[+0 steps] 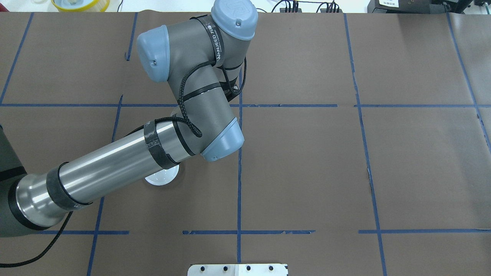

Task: Place funnel on cup
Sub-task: 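Carry the funnel over the mug opening with the left gripper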

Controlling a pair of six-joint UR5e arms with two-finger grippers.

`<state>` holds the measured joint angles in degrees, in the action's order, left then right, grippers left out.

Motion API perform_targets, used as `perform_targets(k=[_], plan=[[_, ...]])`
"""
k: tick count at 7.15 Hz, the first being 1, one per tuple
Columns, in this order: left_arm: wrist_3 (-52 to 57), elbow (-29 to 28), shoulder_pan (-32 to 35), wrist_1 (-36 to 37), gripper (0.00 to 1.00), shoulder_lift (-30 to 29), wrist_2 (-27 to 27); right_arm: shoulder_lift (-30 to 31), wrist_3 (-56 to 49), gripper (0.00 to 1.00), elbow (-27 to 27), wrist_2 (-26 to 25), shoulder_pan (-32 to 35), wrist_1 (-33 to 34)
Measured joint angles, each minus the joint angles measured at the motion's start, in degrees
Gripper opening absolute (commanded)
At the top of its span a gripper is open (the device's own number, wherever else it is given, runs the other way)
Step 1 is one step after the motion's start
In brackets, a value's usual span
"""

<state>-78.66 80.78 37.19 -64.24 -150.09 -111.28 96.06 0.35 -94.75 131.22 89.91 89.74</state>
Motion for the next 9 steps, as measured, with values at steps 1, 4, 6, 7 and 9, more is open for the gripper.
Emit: perform_targets(k=[1,4,6,7,9], plan=[[0.00,-0.04,-0.37,-0.86,0.00,0.55,-0.01,0.00,0.00,1.00,0.00,0.00,0.00,0.00],[-0.10,-0.15,-1.67,-2.05,0.00,0.73,-0.07,0.00,0.00,1.00,0.00,0.00,0.00,0.00],[-0.16,-0.30,-1.75,-3.21,0.00,0.64,0.03,0.00,0.00,1.00,0.00,0.00,0.00,0.00],[-0.15,-0.31,-1.73,-3.40,0.00,0.51,0.63,0.00,0.00,1.00,0.00,0.00,0.00,0.00],[-0.02,-0.33,-1.42,-3.39,0.00,0.68,2.59,0.00,0.00,1.00,0.00,0.00,0.00,0.00]])
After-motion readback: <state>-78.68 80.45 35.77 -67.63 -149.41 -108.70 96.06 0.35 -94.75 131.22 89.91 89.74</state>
